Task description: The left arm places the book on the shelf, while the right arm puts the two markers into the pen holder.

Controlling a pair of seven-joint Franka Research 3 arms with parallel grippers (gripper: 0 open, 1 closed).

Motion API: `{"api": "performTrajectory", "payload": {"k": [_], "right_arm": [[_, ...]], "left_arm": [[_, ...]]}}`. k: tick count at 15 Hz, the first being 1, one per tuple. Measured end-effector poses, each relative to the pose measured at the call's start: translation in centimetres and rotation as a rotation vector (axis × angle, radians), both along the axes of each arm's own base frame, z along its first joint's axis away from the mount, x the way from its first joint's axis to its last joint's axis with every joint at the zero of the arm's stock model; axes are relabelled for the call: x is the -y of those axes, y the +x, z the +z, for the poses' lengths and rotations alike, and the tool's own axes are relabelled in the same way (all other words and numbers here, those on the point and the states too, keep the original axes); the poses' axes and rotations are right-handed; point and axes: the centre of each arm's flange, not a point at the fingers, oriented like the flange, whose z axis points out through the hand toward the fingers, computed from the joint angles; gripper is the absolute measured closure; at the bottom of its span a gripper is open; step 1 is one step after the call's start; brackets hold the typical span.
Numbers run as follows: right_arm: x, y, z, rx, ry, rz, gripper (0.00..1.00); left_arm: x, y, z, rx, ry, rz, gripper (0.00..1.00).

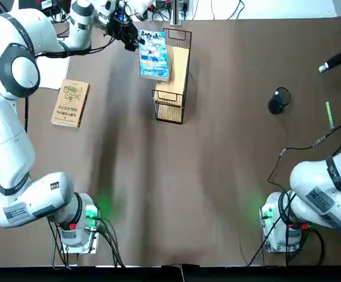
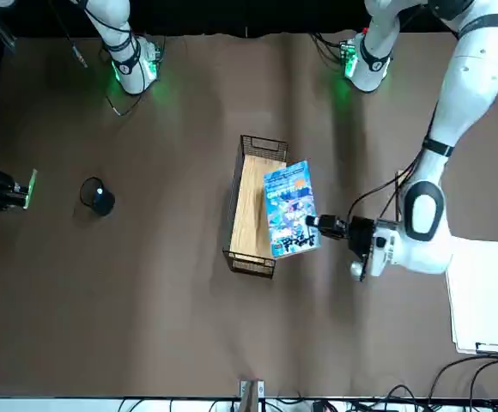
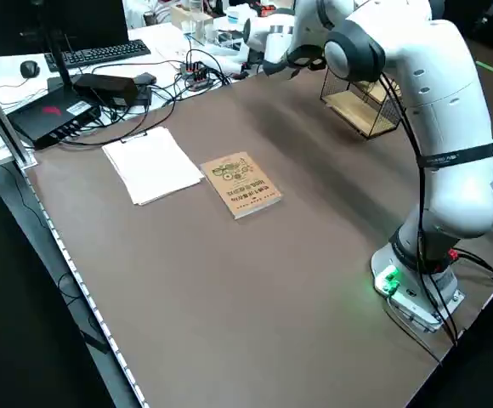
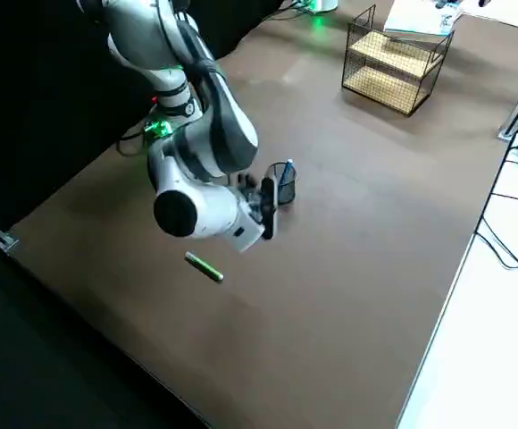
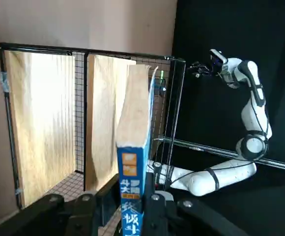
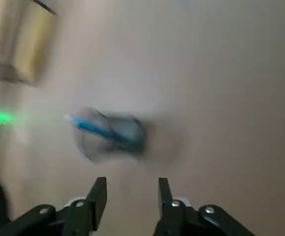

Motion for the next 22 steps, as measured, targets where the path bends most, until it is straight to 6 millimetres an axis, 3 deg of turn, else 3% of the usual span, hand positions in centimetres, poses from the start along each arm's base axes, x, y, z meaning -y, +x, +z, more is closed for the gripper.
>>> {"api": "performTrajectory", "payload": {"k": [3, 7, 12, 17, 19, 21, 22], "right_arm": [[3.4, -0.4, -1.0, -0.109, -0.315, -0.020, 0.50], [5.1, 0.3, -2.6, -0.152, -0.520, -0.189, 0.49], [4.7, -0.1, -7.8, -0.248, -0.604, -0.357, 0.46], [3.0, 0.1, -10.3, -0.308, -0.685, -0.388, 0.47], [3.5, -0.3, -11.3, -0.307, -0.689, -0.394, 0.48], [4.0, -0.9, -12.4, -0.321, -0.696, -0.391, 0.52], [4.2, -1.2, -12.8, -0.327, -0.700, -0.388, 0.52]], "left_arm": [[1.8, -0.6, -0.8, -0.012, 0.011, -0.006, 0.77], [4.1, -1.6, -3.5, -0.046, 0.018, -0.020, 0.78], [5.7, -2.0, -4.1, -0.040, 0.030, -0.018, 0.78], [5.9, -1.6, -4.3, -0.020, 0.050, 0.015, 0.78], [6.3, -1.5, -4.5, -0.009, 0.065, 0.031, 0.70], [7.0, -1.5, -4.9, 0.001, 0.081, 0.048, 0.68], [7.2, -1.6, -5.1, 0.005, 0.087, 0.053, 0.61]]}}
